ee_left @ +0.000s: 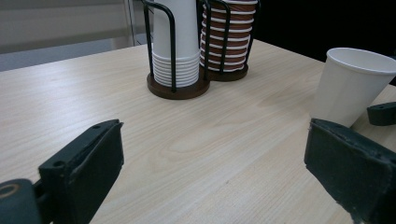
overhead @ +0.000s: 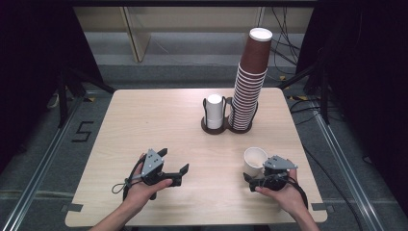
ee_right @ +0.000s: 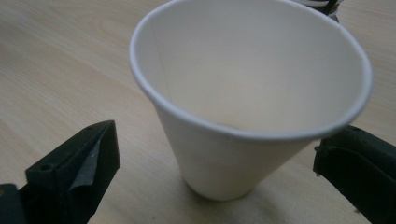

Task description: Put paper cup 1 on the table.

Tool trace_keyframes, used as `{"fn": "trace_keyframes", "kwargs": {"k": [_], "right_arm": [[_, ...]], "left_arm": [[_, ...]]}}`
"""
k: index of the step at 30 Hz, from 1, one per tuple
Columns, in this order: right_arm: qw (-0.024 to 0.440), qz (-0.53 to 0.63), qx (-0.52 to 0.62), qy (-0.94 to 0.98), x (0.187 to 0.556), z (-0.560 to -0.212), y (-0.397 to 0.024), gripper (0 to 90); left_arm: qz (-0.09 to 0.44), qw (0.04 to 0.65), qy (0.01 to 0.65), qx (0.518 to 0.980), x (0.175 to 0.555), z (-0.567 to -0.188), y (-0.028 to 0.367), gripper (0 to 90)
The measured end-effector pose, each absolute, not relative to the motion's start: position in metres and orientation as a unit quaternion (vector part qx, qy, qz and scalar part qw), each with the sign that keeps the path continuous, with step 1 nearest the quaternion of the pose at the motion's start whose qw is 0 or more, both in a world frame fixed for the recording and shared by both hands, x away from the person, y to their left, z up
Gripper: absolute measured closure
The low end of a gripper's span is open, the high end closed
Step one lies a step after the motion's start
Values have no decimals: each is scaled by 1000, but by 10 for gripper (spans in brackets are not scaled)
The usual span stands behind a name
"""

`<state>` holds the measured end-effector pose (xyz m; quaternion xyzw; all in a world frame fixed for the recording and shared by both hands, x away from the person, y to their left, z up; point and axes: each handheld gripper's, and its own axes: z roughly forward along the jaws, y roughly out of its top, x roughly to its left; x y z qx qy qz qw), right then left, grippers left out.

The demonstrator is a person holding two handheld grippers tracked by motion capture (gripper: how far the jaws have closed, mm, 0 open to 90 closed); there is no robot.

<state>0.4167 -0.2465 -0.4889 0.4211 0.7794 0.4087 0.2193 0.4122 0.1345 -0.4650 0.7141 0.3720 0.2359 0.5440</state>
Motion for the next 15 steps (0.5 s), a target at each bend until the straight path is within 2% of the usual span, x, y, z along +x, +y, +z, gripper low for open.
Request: {"fn": "trace_keyframes", "kwargs": {"k": [5, 9, 15], "right_arm": [[239, 416, 403, 779, 407, -486, -254, 4], [230, 429, 410, 772, 397, -482, -259, 5], [248, 451, 387, 765, 386, -475, -268, 7]], "left_arm": [[235, 546, 370, 714, 413, -466, 134, 39], [234, 543, 373, 715, 414, -467, 134, 39], [236, 548, 371, 712, 416, -466, 134, 38]]}}
